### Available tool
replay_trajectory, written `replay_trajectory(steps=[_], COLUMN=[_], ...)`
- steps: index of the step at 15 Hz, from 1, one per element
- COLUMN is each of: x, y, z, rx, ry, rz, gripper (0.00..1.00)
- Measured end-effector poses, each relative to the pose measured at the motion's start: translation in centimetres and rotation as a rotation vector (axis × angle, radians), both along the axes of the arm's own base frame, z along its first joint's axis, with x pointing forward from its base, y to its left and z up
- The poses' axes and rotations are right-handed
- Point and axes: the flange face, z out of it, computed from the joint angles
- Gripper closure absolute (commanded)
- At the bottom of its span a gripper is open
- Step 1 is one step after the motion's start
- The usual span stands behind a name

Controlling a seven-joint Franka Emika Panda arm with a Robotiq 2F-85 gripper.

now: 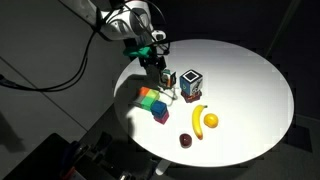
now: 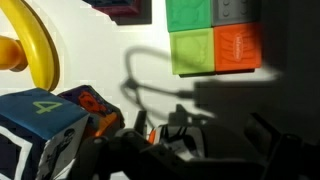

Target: Place the A cube on the table

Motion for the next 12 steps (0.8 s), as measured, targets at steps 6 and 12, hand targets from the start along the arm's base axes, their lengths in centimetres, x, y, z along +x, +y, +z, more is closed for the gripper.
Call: replay_trajectory(steps=[6, 12], x=[0.1, -0.6], y=[1.1, 1.8], z=[1.7, 3.5], rx=[0.012, -0.003], ry=[-0.012, 0.026], rz=[0.012, -0.01], gripper=[0.0, 0.0])
